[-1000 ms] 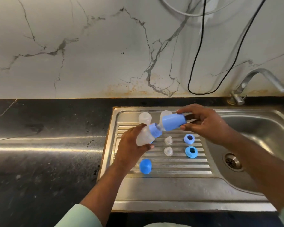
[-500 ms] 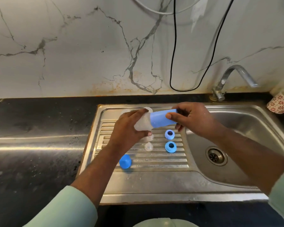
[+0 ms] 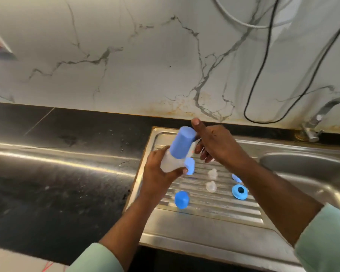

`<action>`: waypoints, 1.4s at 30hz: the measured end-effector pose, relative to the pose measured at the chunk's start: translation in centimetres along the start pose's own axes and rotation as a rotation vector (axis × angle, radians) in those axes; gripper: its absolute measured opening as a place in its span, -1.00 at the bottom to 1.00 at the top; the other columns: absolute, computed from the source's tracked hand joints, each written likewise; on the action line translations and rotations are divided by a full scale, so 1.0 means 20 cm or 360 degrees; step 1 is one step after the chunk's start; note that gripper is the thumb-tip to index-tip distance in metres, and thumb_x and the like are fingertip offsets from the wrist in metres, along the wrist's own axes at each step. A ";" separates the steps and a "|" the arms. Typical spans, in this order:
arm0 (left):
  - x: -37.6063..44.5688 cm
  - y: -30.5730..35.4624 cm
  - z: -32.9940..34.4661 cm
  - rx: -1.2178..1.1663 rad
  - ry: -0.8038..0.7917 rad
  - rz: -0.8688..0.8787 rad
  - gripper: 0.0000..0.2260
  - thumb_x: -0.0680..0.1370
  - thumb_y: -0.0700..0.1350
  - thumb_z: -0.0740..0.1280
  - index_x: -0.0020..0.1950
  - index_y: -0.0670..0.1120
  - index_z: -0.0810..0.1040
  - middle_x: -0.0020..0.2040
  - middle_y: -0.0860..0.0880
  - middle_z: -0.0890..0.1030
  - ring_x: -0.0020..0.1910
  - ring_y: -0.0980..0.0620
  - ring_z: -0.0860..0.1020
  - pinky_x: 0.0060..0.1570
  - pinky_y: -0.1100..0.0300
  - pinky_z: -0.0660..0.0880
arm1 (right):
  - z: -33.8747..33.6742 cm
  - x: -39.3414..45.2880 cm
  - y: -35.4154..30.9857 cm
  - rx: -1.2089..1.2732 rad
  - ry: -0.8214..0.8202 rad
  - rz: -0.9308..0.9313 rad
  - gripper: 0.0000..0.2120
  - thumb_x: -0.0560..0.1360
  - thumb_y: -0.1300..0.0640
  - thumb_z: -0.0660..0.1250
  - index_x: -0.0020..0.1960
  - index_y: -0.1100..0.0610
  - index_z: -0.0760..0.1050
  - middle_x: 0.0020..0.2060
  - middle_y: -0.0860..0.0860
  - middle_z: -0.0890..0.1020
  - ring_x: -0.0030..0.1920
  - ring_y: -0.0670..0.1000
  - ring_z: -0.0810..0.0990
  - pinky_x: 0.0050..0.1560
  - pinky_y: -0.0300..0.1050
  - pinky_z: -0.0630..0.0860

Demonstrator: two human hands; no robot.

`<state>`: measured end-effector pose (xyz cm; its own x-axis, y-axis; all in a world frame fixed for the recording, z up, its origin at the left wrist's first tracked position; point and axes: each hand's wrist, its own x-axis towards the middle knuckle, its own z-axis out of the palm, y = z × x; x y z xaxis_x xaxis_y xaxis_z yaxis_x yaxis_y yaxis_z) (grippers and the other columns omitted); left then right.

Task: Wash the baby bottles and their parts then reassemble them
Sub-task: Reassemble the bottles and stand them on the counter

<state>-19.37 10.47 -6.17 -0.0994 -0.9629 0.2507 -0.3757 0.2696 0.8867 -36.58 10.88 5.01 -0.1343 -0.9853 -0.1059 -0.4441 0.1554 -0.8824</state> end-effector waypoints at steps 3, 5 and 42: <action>0.07 -0.14 -0.16 -0.0147 0.0066 -0.0102 -0.37 0.28 0.05 0.61 0.30 -0.03 0.53 0.08 0.09 0.61 0.05 0.16 0.58 -0.04 0.44 0.48 | 0.24 0.11 0.01 0.0191 -0.0192 -0.0068 -0.50 0.59 -0.21 0.15 -0.06 0.20 0.62 -0.32 0.16 0.64 -0.37 0.07 0.62 -0.35 -0.09 0.59; 0.12 -0.24 -0.24 -0.0227 0.0087 -0.0158 -0.38 0.29 0.06 0.60 0.29 -0.02 0.53 0.08 0.06 0.65 0.06 0.06 0.62 0.00 0.27 0.57 | 0.39 0.19 0.01 0.0169 -0.0249 -0.0137 -0.57 0.62 -0.12 0.16 -0.05 0.20 0.62 -0.29 0.16 0.65 -0.34 0.05 0.63 -0.35 -0.12 0.59; 0.05 -0.46 -0.01 0.0231 -0.0144 -0.0012 -0.45 0.53 -0.18 0.43 0.48 0.04 0.36 0.38 0.04 0.42 0.36 0.11 0.41 0.30 0.21 0.43 | 0.21 0.24 0.40 -0.0461 -0.0019 -0.0128 -0.92 0.49 0.05 0.43 -0.02 -0.04 0.66 -0.16 -0.20 0.65 -0.10 -0.30 0.60 -0.09 -0.49 0.46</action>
<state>-15.78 7.08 -13.97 -0.1760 -0.9633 0.2025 -0.5050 0.2649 0.8215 -37.10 7.07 -4.38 -0.0791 -0.9957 -0.0480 -0.6872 0.0893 -0.7210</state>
